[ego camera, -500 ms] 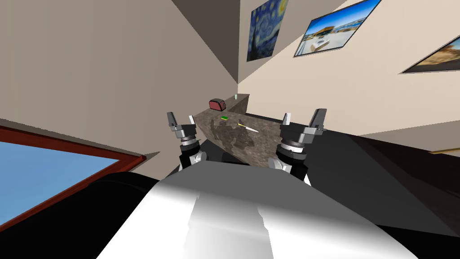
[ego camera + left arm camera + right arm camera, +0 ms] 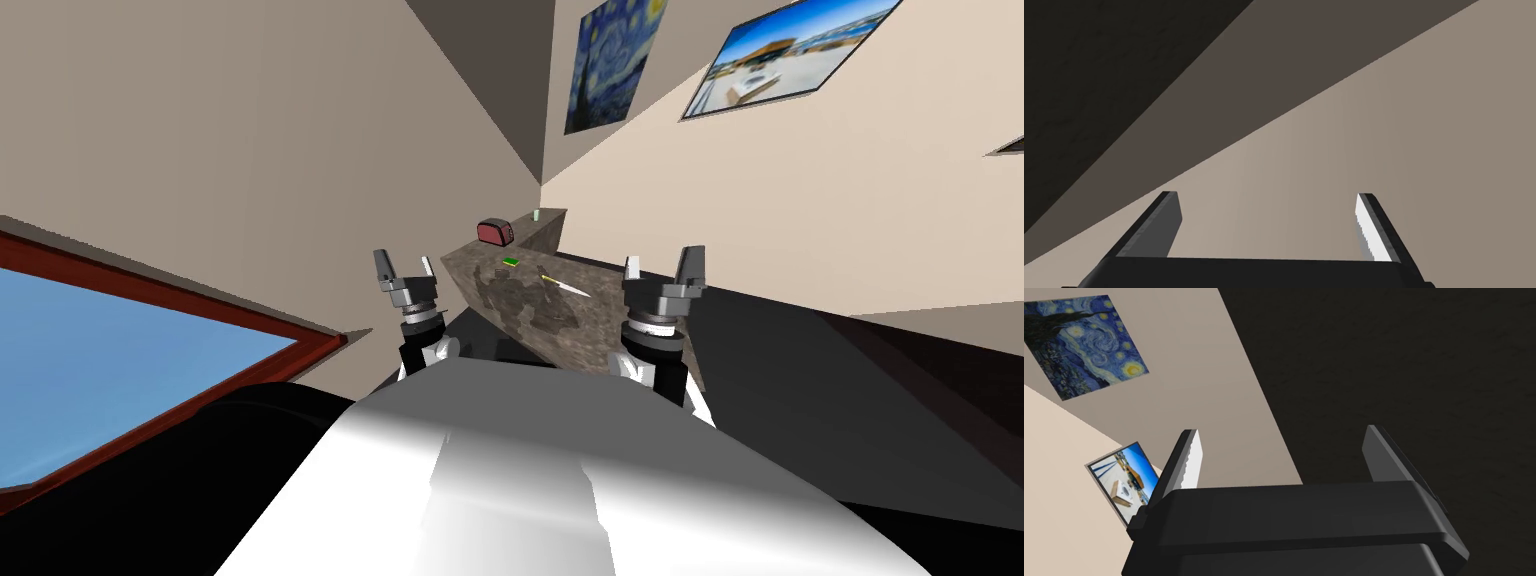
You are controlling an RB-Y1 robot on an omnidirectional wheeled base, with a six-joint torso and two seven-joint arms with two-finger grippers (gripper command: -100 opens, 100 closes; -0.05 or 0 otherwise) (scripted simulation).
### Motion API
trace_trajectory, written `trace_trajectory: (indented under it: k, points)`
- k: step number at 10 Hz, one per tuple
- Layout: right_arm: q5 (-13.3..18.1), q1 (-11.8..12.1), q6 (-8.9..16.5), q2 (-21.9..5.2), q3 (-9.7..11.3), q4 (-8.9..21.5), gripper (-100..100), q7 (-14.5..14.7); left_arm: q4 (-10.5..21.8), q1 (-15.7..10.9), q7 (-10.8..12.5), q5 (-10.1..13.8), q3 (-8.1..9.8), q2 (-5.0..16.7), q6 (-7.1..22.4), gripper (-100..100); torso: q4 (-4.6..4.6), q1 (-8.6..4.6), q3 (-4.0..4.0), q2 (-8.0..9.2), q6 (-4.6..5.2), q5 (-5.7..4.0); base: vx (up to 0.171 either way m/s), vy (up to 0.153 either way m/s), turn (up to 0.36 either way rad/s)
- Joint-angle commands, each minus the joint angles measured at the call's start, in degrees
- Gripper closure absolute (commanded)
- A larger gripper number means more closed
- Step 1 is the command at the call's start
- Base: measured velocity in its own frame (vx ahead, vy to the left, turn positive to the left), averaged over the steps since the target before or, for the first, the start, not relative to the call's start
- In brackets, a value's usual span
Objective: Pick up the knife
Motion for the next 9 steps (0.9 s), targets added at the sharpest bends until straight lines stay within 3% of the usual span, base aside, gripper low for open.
trace_trajectory:
  k: [1, 2, 4, 9]
  points:
    - [0.5, -1.1, -0.6, -2.9, -1.3, 2.6, -100, 0.3, 0.0, 0.0, 0.0, 0.0, 0.0, 0.0, 0.0, 0, 0.0, 0.0, 0.0, 0.0, 0.0, 0.0, 0.042, 0.136, 0.17]
    - [0.5, -1.1, -0.6, -3.4, -1.3, 2.6, -100, 0.3, 0.0, 0.0, 0.0, 0.0, 0.0, 0.0, 0.0, 0, -0.02, 0.07, -0.06, -0.1, -0.01, 0.01, 0.024, 0.1, 0.057]
    - [1.5, -2.4, -1.4, -7.4, -2.7, 6.3, -100, 0.8, 0.0, 0.0, 0.0, 0.0, 0.0, 0.0, 0.0, 0, -0.01, -0.07, 0.0, 0.0, 0.0, -0.01, 0.02, 0.113, 0.156]
    - [2.8, -3.9, -2.3, -13.7, -3.7, 10.6, -100, 1.4, 0.0, 0.0, 0.0, 0.0, 0.0, 0.0, 0.0, 0, -0.02, -0.14, -0.04, -0.06, 0.01, -0.03, 0.03, 0.075, 0.109]
